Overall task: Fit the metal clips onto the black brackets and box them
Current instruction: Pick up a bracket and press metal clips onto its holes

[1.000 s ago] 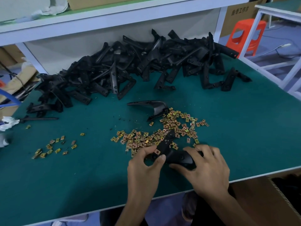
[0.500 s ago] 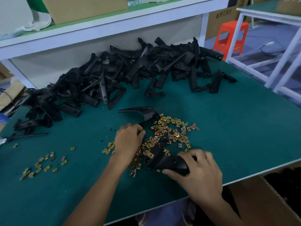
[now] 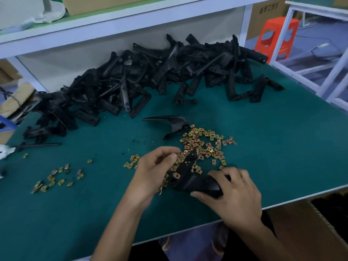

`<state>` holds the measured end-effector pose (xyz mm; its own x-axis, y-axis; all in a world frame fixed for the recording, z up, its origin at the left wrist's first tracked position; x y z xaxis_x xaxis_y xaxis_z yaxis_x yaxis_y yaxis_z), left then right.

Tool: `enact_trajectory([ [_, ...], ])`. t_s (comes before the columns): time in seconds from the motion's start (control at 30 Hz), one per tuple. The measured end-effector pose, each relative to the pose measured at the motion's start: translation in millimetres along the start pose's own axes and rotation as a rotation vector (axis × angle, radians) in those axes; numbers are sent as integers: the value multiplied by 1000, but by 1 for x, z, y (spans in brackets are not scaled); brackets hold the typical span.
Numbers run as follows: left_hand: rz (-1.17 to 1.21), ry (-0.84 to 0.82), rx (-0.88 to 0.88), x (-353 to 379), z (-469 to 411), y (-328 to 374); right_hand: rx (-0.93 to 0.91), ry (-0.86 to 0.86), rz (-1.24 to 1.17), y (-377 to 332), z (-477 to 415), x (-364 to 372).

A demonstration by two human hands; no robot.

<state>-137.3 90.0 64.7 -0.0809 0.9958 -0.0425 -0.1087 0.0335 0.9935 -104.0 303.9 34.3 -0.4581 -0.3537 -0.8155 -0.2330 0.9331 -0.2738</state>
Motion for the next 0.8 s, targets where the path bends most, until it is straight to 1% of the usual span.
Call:
enact_trajectory([
  [0.1,44,22,-64,6,5,-6,-11,2,-6,-1,0,-2],
  [0.23,180,56,-152,8,7,-12,-17,10,1,-2,-1,-4],
  [0.3,187,79,-166,6,7,-14,-26,11,1,-3,0,-4],
  [0.57,144,120,-150,8,5,-18,-45,32,8,-2,1,0],
  [0.8,52,75,-74,8,6,-17,-26,-18,29,-2,-1,0],
])
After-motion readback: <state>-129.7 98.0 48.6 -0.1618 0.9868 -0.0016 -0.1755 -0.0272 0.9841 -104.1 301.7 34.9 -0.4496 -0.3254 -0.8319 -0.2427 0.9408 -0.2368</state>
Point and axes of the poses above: each hand's wrist, its own z-axis away from the middle knuckle, its own x-axis out of the palm, y = z × x, the point moved 8 cm from there along -z, towards the middle knuckle, and after that the axes turned 6 degrees about z, right-handed, at the moved point
